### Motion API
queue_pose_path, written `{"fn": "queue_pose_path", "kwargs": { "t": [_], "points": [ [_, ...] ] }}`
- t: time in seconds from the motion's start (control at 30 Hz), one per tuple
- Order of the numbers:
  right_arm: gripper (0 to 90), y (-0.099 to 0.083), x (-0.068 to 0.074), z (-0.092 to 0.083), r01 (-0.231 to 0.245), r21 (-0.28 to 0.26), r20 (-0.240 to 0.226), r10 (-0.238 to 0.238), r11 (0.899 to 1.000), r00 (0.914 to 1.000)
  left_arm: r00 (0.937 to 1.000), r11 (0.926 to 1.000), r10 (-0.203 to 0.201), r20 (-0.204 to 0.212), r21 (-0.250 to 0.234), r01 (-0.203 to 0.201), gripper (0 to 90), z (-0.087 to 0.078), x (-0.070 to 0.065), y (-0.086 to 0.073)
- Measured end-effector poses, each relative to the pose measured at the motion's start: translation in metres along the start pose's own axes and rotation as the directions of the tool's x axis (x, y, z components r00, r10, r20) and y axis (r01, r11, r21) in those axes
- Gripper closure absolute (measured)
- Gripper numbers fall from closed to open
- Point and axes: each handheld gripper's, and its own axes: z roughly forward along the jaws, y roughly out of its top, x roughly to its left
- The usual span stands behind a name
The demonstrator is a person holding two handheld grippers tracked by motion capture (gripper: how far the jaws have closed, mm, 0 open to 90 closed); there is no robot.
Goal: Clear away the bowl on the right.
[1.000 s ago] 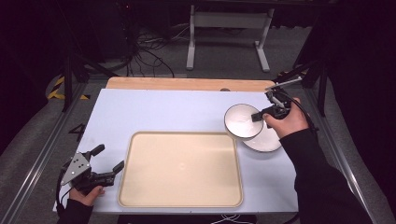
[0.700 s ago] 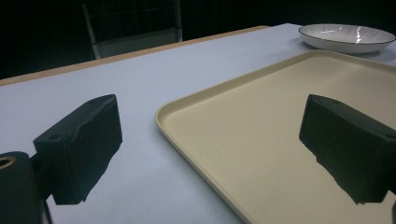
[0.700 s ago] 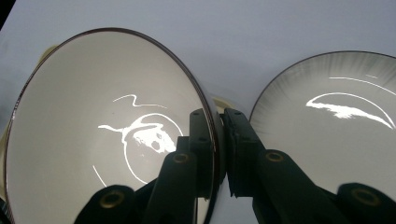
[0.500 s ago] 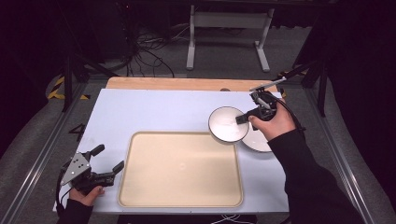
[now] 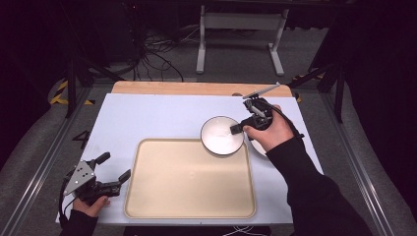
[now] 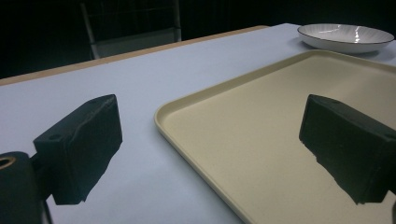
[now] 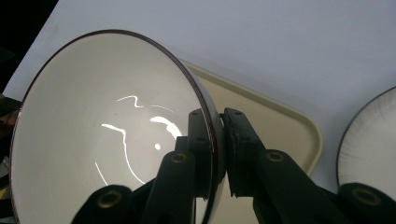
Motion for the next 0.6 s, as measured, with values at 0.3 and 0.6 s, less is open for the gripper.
{"fn": "queue_pose_path", "kwargs": {
  "t": [0.3,0.6],
  "points": [
    [80.8,0.003,0.022,0.015,0.022,0.008,-0.054,-0.022,1.000,0.9983,1.0000,1.0000,0.002,0.001,0.004,-0.002,6.7,0.000,0.000,0.000],
    [80.1,0.004,0.038,0.028,0.037,0.016,-0.079,-0.035,0.999,0.9963,1.0000,1.0000,0.001,0.004,0.001,-0.001,6.7,0.000,0.000,0.000]
  ]
}}
